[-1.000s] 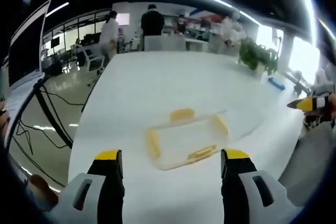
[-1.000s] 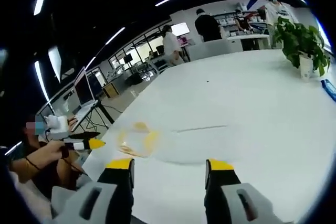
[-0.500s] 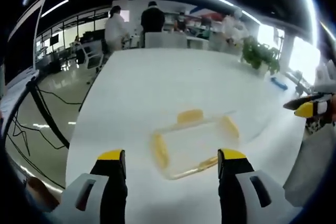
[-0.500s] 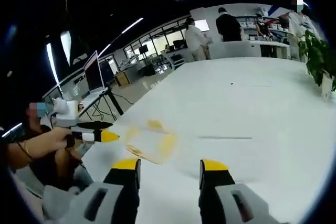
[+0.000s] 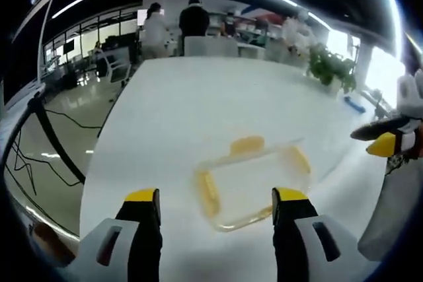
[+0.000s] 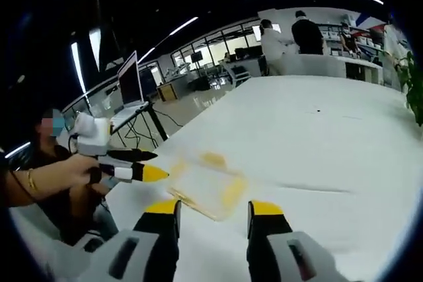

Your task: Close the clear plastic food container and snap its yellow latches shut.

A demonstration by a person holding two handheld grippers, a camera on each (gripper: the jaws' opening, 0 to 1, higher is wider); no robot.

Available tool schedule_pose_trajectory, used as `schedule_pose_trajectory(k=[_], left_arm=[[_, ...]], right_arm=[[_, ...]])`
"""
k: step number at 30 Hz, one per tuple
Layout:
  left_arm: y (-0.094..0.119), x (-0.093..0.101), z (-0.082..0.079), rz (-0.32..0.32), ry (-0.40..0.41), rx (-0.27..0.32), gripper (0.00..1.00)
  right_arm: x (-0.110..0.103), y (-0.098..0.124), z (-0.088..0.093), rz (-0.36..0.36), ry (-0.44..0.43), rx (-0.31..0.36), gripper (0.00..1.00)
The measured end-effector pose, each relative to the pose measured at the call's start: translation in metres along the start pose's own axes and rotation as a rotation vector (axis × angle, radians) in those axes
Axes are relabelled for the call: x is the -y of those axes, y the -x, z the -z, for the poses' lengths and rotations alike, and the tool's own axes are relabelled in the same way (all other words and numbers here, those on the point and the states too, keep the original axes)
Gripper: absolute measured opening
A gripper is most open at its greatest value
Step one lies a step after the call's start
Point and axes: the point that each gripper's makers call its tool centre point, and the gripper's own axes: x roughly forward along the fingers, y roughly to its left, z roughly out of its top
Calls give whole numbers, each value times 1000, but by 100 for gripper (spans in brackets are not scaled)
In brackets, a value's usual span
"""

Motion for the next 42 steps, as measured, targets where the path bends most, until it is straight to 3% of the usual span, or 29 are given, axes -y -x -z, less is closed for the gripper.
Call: schedule_pose_trajectory(k=[8,21,23,26,28,30,36,42], left_arm=[[-9,-8,5,-13,4,-10,64],[-27,-16,15,-51,34,-46,50],[-27,-14,14,-51,37,-44,48],[-31,-14,16,-53,18,-49,45],[-31,-13,17,-53,-4,-58,40],[-32,-12,17,-59,-9,-55,36],[-35,-14,21,-71,-26,-64,28],[-41,-9,16,-54,-32,-54,7]], right_arm=[[-11,-31,6,-13,3,-22,31],[12,-70,6,125,13,-37,22],[17,-70,7,165,120,-59,22],[14,-73,11,164,106,-67,22],[16,-76,16,172,101,-85,22],[19,-79,22,173,151,-120,21],[27,-87,24,199,157,-135,17],[28,-89,30,191,149,-166,8]])
